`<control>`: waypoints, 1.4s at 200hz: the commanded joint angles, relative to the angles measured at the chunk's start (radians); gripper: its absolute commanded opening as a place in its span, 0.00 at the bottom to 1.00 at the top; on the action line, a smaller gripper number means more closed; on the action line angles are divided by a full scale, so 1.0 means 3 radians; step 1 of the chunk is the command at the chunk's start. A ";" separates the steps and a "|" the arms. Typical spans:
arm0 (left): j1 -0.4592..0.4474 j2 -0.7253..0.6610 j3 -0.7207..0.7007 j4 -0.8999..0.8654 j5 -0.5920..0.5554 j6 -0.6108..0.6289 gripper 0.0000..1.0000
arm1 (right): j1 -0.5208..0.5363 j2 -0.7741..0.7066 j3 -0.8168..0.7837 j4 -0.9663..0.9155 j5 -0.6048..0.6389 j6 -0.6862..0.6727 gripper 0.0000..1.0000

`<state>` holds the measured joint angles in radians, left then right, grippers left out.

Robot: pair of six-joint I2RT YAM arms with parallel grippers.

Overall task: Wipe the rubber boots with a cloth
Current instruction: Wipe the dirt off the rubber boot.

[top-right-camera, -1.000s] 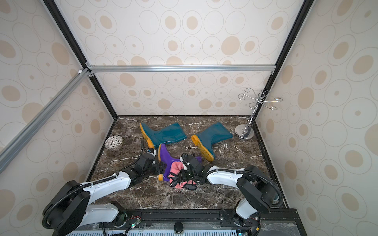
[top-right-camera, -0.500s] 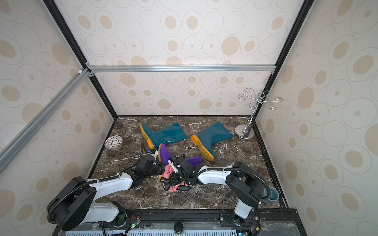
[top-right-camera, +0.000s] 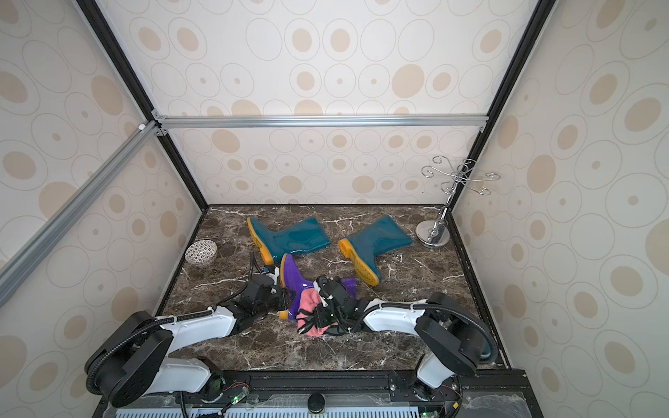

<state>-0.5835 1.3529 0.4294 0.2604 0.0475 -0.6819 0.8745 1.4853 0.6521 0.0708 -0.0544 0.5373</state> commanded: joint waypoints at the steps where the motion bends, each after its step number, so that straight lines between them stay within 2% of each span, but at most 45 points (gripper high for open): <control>1: 0.0022 -0.0010 -0.0059 -0.0234 -0.0025 0.0067 0.56 | -0.0286 -0.0236 -0.0141 -0.0797 0.0492 0.0058 0.00; 17: 0.0020 -0.0012 -0.0049 -0.0231 -0.0020 0.0078 0.56 | -0.0403 -0.0464 -0.0149 -0.0982 0.0534 0.0035 0.00; 38: 0.0023 0.0000 -0.0035 -0.0214 -0.0017 0.0082 0.56 | -0.0410 -0.0582 -0.0155 -0.0925 0.0407 0.0070 0.00; 83: 0.0021 0.0008 -0.0092 -0.0115 -0.0003 0.0057 0.57 | -0.0382 0.0140 0.0088 -0.0467 -0.0122 0.0234 0.00; 102: 0.0025 0.0037 -0.0094 -0.0086 0.0038 0.0044 0.57 | -0.0171 0.0387 0.0349 -0.0385 -0.0223 0.0215 0.00; 136: 0.0020 0.0055 -0.0084 -0.0065 0.0082 0.0026 0.57 | 0.0298 0.0536 0.0751 -0.0201 -0.0184 0.0199 0.00; 186: 0.0022 0.0028 -0.0038 -0.0042 0.0143 -0.0088 0.57 | 0.0504 0.0670 0.0735 0.0463 -0.0508 0.0220 0.00; 225: 0.0018 -0.0012 -0.0037 -0.0070 0.0196 -0.0155 0.58 | 0.0604 0.0923 0.0781 0.0430 -0.0519 0.0001 0.00; 255: 0.0022 -0.0105 0.0015 -0.0165 0.0179 -0.0165 0.60 | 0.0629 0.1014 0.0817 0.0446 -0.0683 -0.0119 0.00; 280: 0.0020 -0.0113 0.0030 -0.0188 0.0203 -0.0166 0.60 | 0.0624 0.1127 0.0982 0.0121 -0.0411 -0.0079 0.00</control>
<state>-0.5751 1.3346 0.4171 0.2268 0.0772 -0.7113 1.0286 1.7615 0.9031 0.1776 -0.1589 0.5240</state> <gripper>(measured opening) 0.602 0.081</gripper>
